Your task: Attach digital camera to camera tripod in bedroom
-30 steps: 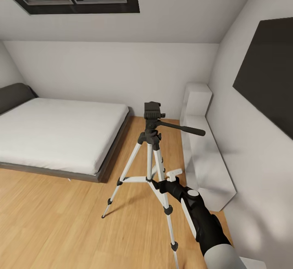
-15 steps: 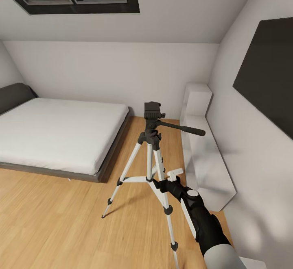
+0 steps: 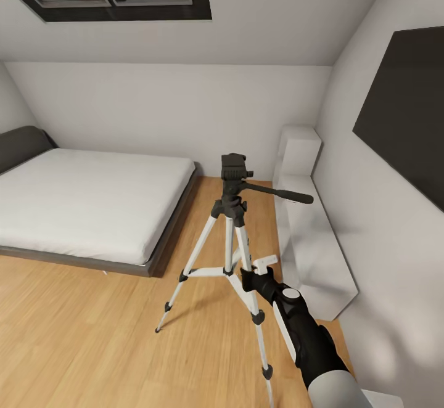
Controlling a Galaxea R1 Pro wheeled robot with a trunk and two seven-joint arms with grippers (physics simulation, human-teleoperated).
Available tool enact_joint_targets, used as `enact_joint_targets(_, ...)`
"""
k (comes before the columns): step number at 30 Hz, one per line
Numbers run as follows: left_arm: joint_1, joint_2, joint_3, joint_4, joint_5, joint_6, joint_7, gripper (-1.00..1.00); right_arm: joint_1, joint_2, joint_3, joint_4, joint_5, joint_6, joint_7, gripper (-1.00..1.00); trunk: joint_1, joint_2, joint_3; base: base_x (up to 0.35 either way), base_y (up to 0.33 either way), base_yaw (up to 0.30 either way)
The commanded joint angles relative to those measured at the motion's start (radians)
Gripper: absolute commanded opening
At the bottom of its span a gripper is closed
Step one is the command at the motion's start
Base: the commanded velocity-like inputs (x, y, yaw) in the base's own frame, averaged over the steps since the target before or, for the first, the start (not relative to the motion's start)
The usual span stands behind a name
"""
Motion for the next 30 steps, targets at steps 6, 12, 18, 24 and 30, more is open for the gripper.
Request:
enact_joint_targets(6,-0.001,0.001,-0.008,0.000,0.007,-0.002,0.002,-1.00,0.000,0.000,0.000,-0.002,0.003,0.004,0.006,-1.00,0.001,-0.002,-0.002,0.000,0.000,0.000)
enact_joint_targets(12,-0.001,0.001,-0.008,0.000,0.009,-0.002,0.002,-1.00,0.000,0.001,0.000,-0.002,0.004,0.000,0.006,-1.00,0.001,-0.002,-0.002,0.000,0.000,0.000)
enact_joint_targets(18,-0.001,0.001,-0.008,0.000,0.010,-0.002,0.002,-1.00,0.000,0.001,-0.003,-0.001,0.001,-0.026,0.005,-1.00,0.001,-0.002,-0.002,0.000,0.000,0.000)
enact_joint_targets(24,-0.001,0.002,-0.007,-0.004,0.009,-0.002,0.001,-1.00,0.000,0.001,0.000,-0.001,0.007,-0.031,0.006,-1.00,0.001,-0.002,-0.002,0.000,0.000,0.000)
enact_joint_targets(30,-0.004,0.063,-0.007,-0.061,0.008,0.004,0.006,-1.00,0.000,0.000,-0.002,-0.008,0.007,-0.032,0.006,-1.00,0.001,-0.002,-0.002,0.000,0.000,0.000)
